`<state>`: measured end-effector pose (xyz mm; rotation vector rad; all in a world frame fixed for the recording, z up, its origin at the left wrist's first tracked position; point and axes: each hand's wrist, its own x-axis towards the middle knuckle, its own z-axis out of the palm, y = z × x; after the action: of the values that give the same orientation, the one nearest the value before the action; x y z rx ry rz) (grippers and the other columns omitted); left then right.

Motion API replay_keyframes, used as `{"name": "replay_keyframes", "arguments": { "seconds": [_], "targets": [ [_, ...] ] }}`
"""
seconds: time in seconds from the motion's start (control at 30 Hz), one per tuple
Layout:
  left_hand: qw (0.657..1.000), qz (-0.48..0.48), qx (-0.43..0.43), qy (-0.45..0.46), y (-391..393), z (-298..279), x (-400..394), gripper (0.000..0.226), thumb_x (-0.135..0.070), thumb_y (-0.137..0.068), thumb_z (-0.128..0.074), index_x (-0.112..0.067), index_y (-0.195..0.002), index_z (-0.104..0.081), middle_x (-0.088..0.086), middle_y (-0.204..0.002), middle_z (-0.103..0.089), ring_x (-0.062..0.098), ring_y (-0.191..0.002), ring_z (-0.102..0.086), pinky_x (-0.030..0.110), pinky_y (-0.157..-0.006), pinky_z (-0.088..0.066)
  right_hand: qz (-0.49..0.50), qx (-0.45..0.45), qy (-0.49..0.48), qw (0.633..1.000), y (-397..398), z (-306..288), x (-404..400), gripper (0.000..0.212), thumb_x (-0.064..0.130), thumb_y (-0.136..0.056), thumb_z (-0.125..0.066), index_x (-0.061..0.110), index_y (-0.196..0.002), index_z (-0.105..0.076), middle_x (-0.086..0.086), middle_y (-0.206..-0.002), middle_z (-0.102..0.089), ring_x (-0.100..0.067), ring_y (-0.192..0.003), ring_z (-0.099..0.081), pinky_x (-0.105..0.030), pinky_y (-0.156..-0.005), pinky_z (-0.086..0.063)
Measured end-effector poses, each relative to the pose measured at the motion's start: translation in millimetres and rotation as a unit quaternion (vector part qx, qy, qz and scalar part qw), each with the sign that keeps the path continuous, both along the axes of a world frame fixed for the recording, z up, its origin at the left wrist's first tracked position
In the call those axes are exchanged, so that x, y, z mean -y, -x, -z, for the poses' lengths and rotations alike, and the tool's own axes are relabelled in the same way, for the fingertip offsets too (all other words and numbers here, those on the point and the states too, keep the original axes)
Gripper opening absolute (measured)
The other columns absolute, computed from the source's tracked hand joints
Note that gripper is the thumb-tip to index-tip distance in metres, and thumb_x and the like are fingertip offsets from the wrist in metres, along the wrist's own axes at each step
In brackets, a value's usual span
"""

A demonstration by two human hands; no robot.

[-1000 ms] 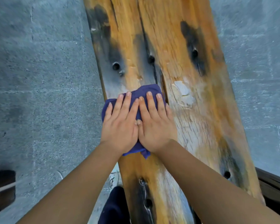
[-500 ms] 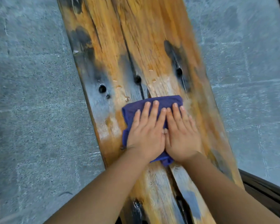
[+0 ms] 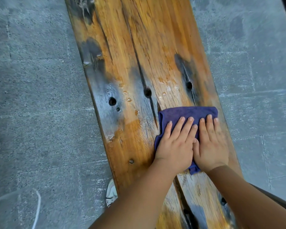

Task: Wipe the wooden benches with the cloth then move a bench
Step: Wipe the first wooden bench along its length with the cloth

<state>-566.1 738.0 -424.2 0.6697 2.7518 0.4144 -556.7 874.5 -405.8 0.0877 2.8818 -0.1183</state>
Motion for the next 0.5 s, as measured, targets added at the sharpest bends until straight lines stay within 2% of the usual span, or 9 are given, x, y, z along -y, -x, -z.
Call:
{"name": "replay_keyframes", "arguments": {
  "seconds": [0.2,0.5],
  "targets": [
    [0.998,-0.063,0.03,-0.007,-8.7,-6.6,-3.7,0.056,-0.041,-0.099,-0.023,-0.028,-0.153,-0.023,0.002,-0.164,-0.011,0.029,-0.15,-0.005,0.051,-0.119,0.002,-0.008,0.0,0.005,1.0,-0.1,2.1,-3.2,0.069,0.041,-0.093,-0.027,-0.001,-0.148,-0.029,-0.021,-0.157,-0.019,-0.034,-0.148,-0.009,-0.053,-0.117,-0.02],
    [0.996,-0.07,0.038,0.027,-3.4,-8.6,-18.9,0.059,-0.044,-0.098,-0.024,-0.029,-0.155,-0.016,0.001,-0.164,-0.001,0.029,-0.15,0.008,0.053,-0.119,0.005,-0.054,0.01,0.019,0.998,9.9,-0.9,-19.4,0.068,0.037,-0.091,-0.028,0.0,-0.147,-0.033,-0.023,-0.156,-0.025,-0.038,-0.146,-0.018,-0.052,-0.116,-0.023]
  ]
}}
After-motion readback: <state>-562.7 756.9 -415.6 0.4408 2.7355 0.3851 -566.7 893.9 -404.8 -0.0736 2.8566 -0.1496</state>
